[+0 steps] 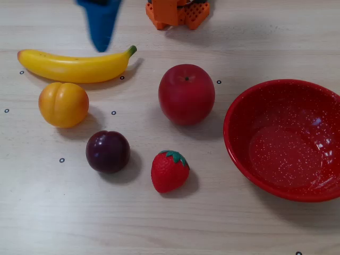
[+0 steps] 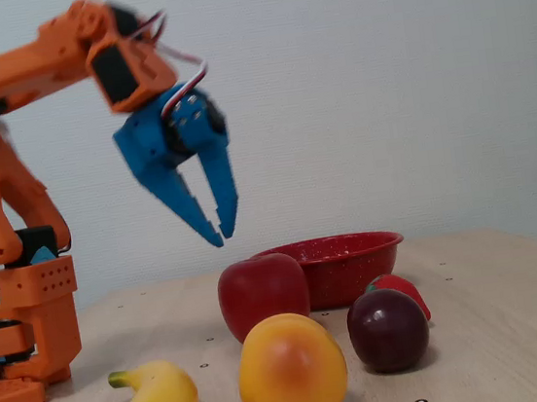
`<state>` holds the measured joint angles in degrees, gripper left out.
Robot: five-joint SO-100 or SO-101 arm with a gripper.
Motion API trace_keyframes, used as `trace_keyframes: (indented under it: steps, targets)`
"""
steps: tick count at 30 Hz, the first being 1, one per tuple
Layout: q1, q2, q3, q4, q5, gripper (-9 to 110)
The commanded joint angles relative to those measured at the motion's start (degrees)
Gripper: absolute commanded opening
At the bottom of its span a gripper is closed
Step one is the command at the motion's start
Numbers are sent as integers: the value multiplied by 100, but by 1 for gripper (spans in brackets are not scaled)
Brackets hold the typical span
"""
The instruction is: Put the peach in the red bowl.
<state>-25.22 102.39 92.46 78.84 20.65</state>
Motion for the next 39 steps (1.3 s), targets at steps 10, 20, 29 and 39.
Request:
trace_keyframes:
  steps: [10,20,29,39]
  targets:
    - [-1538,-2909,-3955,2030,2628,23]
    - [-1564,-4113,-4641,2619,3551,48]
    - [-1195,-4904,-5221,2716,3621,49]
    - [-976,-5326,-5265,2874,3551,50]
